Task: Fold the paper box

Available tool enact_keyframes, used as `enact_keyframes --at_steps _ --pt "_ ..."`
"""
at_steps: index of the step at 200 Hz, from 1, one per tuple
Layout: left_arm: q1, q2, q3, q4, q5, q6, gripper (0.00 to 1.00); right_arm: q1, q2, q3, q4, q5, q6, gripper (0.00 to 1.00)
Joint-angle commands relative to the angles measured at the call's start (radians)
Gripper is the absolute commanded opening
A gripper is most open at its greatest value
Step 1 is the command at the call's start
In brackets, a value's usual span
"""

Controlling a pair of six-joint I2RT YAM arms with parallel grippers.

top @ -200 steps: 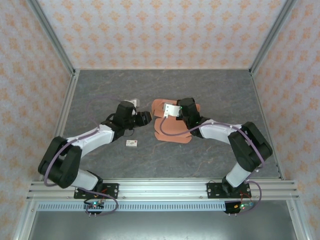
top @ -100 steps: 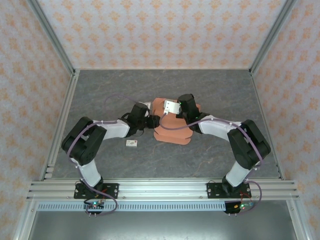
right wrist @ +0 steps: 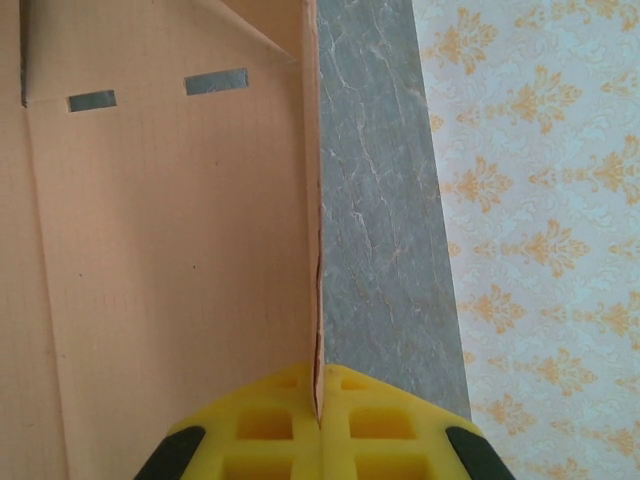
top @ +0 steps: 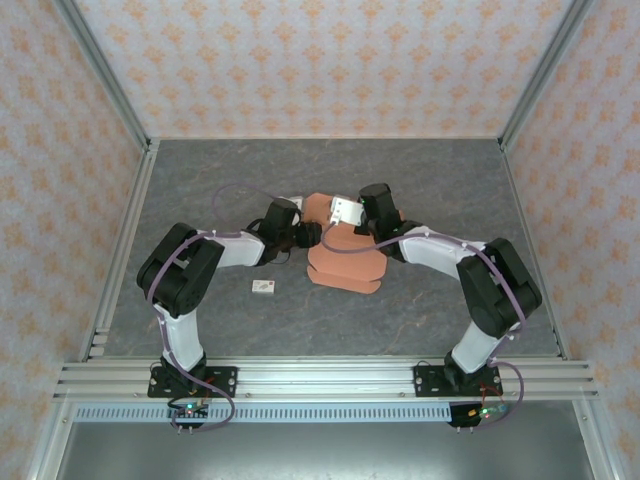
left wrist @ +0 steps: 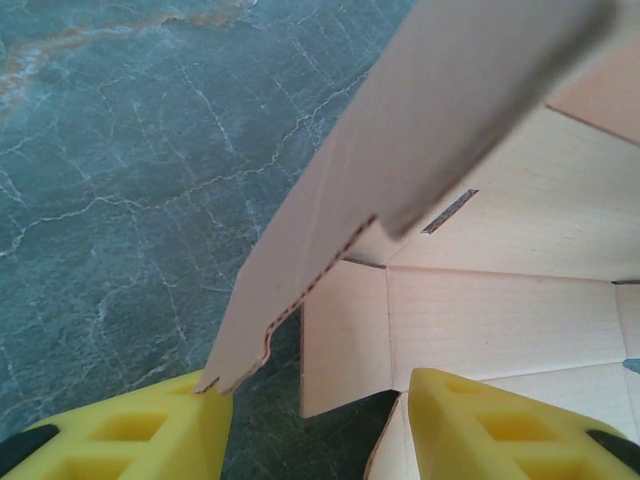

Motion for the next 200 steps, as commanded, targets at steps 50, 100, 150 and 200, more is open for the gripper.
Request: enact_keyframes --at_steps 50,100,150,200 --pt "0.002 0.014 0.035 0.033 0.009 0.019 0.5 -0.02 -0.023 0.088 -0.137 -0.093 0.088 0.0" --pt "0.006 0.029 0.055 0.015 -0.03 0.074 0.52 -0.039 -0.061 0.162 -0.306 -0.155 0.11 0.0" --pt "0.006 0.028 0.085 0.009 -0.053 0.116 0.46 -0.039 -0.054 0.185 -0.346 -0.164 0.125 0.0" --pt "0.006 0.087 0.128 -0.001 -0.051 0.136 0.45 -0.039 -0.038 0.201 -0.366 -0.169 0.133 0.0"
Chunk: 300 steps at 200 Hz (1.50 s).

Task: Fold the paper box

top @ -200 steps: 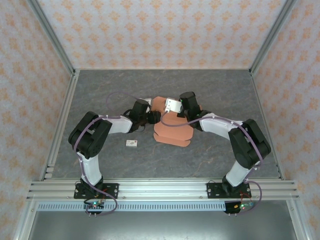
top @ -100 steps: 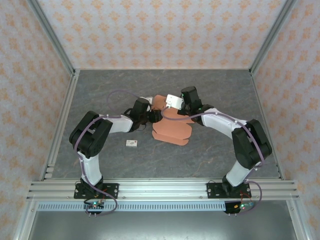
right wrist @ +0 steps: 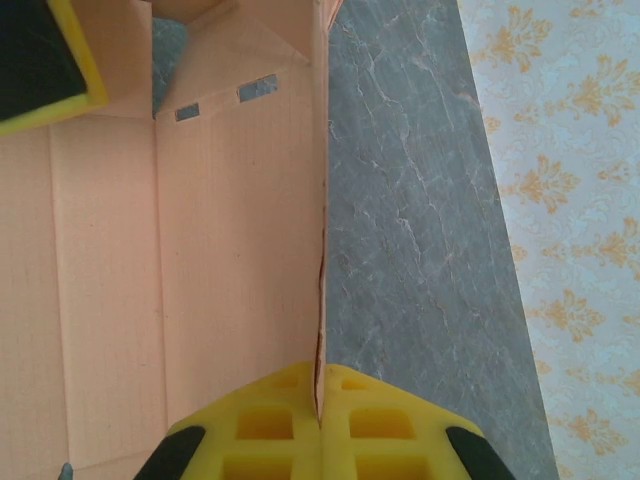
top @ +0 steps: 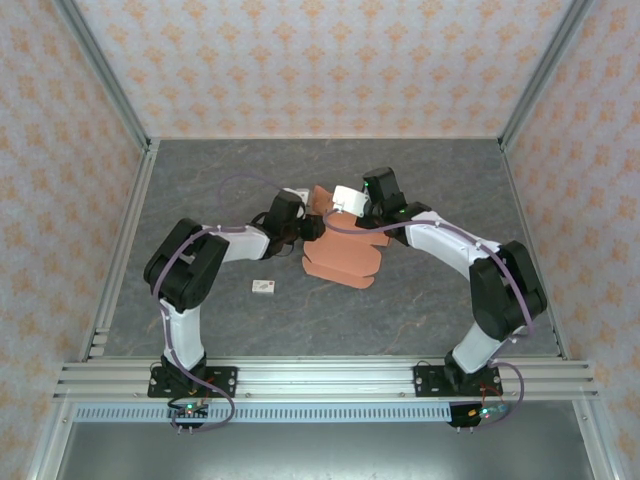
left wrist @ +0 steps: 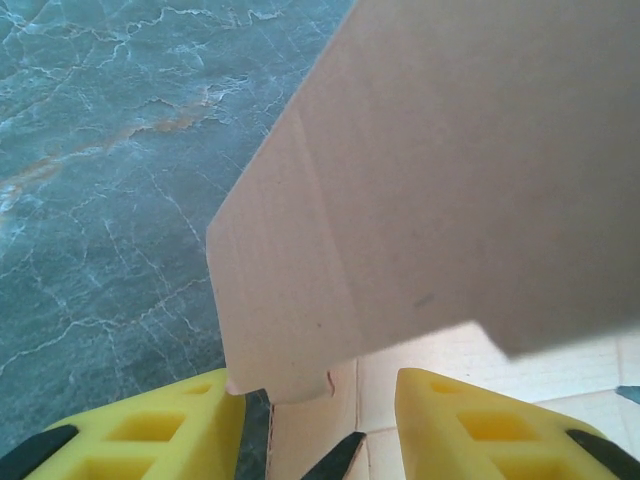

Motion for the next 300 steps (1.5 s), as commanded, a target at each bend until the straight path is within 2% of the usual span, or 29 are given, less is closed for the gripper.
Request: enact_keyframes --at_steps 1,55,101,139,187,223,300 --pt "0.006 0.025 0.037 -0.005 -0.016 0.033 0.45 -0.002 -0.009 0.041 -0.045 -0.023 0.021 0.0" --pt "-0.004 0.058 0.066 -0.023 -0.015 0.008 0.35 -0.002 0.012 0.065 -0.071 -0.021 0.033 0.0" --pt "-0.015 0.054 0.009 0.091 0.02 -0.08 0.36 -0.003 0.027 0.093 -0.096 -0.017 0.055 0.0" --pt "-0.012 0.032 -0.043 0.155 0.021 -0.092 0.4 -0.011 0.04 0.116 -0.13 -0.027 0.078 0.0" --pt "-0.018 0.059 -0.011 0.134 -0.011 -0.075 0.31 -0.011 0.052 0.132 -0.158 -0.049 0.098 0.0" --pt "-0.035 0.064 0.024 0.083 -0.074 -0.042 0.24 -0.012 0.059 0.153 -0.191 -0.058 0.107 0.0" --pt "-0.115 0.046 0.042 -0.024 -0.332 0.003 0.14 -0.013 0.08 0.212 -0.264 -0.075 0.168 0.0"
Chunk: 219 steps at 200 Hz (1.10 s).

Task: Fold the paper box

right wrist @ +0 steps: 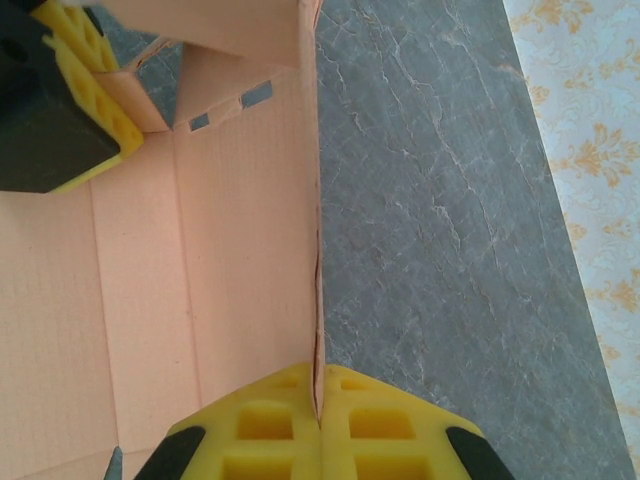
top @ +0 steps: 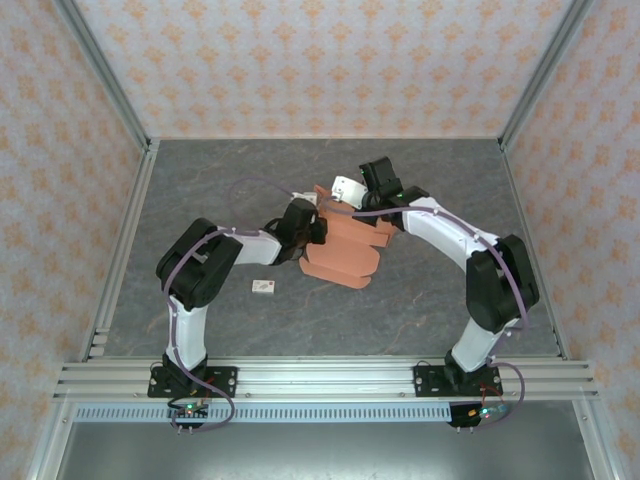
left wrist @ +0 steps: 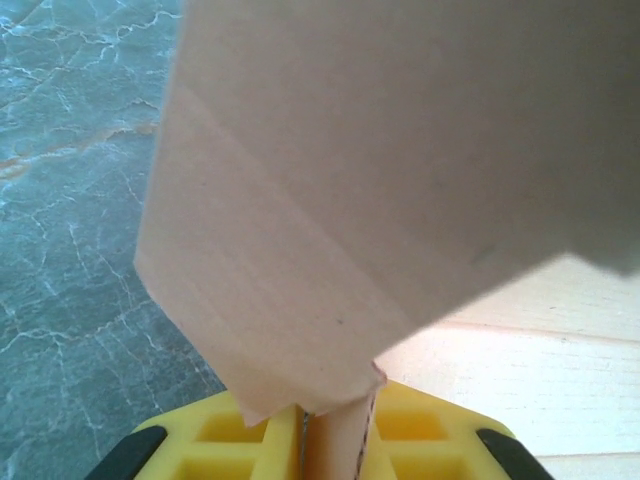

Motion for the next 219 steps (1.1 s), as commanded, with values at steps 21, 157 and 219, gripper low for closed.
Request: enact_keyframes --at_steps 21,157,219 --pt "-0.047 -0.005 0.039 -0.109 -0.2 0.027 0.12 -0.003 0.022 0.056 -0.063 -0.036 0.069 0.0" --pt "-0.165 0.039 0.148 -0.255 -0.491 0.016 0.03 -0.004 0.056 0.105 -0.119 -0.059 0.131 0.0" --pt "-0.206 0.095 0.22 -0.341 -0.589 0.047 0.01 -0.003 0.068 0.114 -0.127 -0.056 0.136 0.0"
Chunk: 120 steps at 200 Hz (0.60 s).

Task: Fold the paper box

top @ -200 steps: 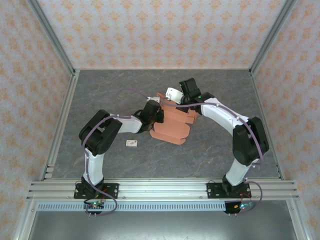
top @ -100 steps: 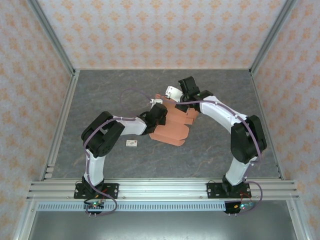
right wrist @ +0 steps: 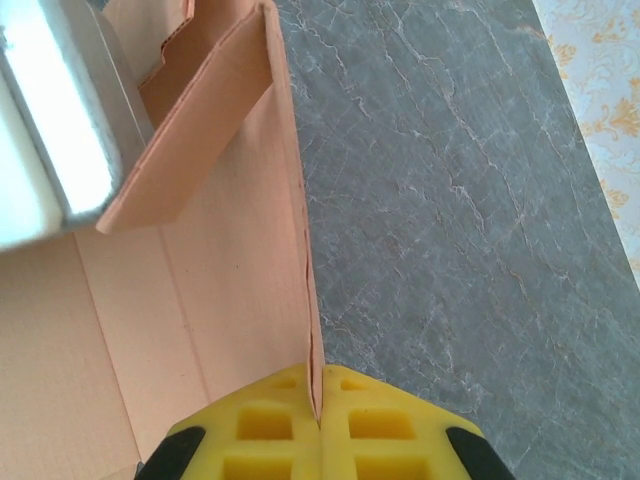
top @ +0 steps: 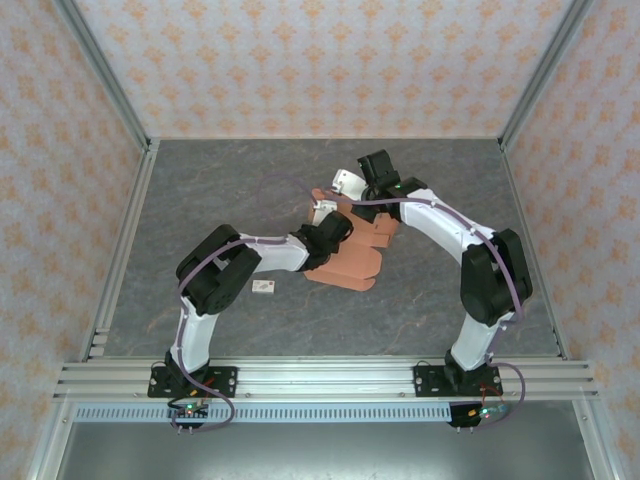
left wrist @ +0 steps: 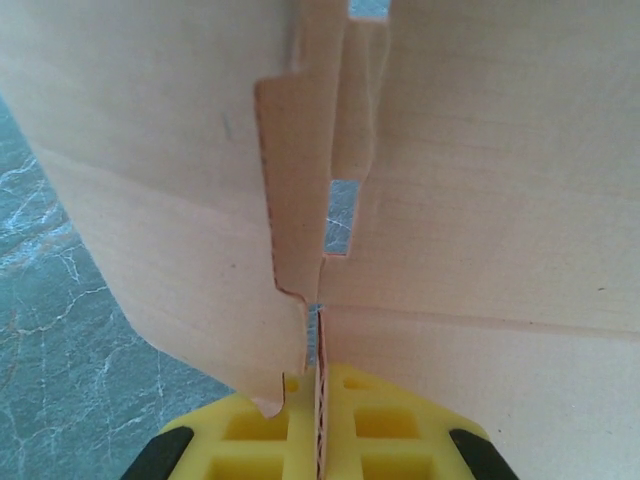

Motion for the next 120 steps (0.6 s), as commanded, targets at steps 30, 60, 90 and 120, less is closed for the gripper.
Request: enact_keyframes --at_steps 30,60,90,120 --pt "-0.036 0.046 0.068 -0.071 -0.126 0.039 0.0 0.009 0.019 0.026 -0.031 -0.035 0.036 0.0" --pt "-0.037 0.024 0.046 -0.041 -0.127 0.035 0.01 0.008 0.019 0.025 -0.03 -0.025 0.032 0.0" --pt "-0.024 -0.036 0.004 -0.012 -0.076 0.024 0.1 0.004 0.01 0.024 -0.027 -0.014 0.024 0.0" --pt "-0.002 -0.114 -0.06 0.017 0.001 0.0 0.3 0.0 0.0 0.015 -0.025 -0.011 0.006 0.0"
